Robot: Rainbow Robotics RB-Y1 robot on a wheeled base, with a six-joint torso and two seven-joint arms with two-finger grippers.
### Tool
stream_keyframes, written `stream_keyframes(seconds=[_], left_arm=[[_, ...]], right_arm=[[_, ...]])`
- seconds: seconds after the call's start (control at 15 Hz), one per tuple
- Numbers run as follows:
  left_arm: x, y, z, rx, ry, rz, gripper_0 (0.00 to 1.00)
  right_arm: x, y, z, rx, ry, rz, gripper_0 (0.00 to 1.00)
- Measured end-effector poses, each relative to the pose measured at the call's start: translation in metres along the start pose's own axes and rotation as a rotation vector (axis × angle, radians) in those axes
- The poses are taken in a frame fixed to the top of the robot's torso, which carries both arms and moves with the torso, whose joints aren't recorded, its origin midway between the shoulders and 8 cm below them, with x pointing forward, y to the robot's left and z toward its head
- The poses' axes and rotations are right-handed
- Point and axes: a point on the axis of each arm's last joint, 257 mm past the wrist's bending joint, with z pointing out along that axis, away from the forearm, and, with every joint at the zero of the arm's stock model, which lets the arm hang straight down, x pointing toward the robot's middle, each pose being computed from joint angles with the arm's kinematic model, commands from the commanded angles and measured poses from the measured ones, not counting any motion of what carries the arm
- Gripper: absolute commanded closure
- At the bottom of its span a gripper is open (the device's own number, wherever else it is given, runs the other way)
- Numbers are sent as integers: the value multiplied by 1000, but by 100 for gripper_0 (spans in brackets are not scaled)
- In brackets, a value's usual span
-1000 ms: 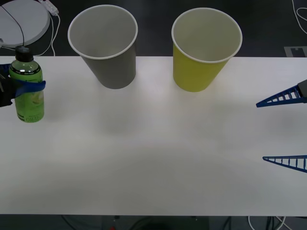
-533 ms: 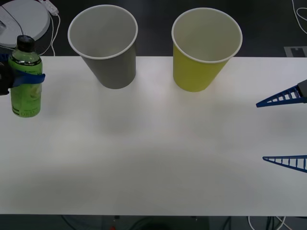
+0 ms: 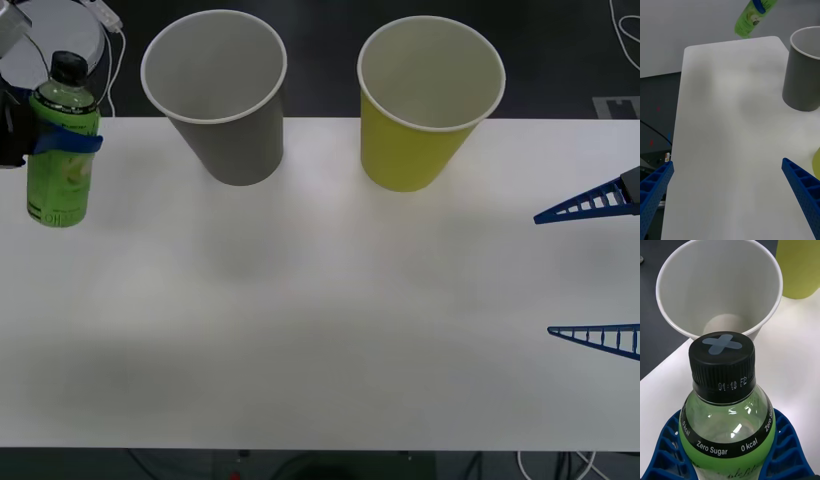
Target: Put the can into the green bin and the plastic bottle into the gray bin
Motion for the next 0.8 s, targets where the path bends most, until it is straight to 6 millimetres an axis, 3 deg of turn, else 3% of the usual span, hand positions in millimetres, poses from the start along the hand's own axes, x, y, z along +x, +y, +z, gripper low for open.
stream_keyframes(seconds=[0.8], left_arm=[[-54, 19, 13, 4, 14, 54, 100]], right_arm=[[0, 0, 0, 0, 0, 0, 0]])
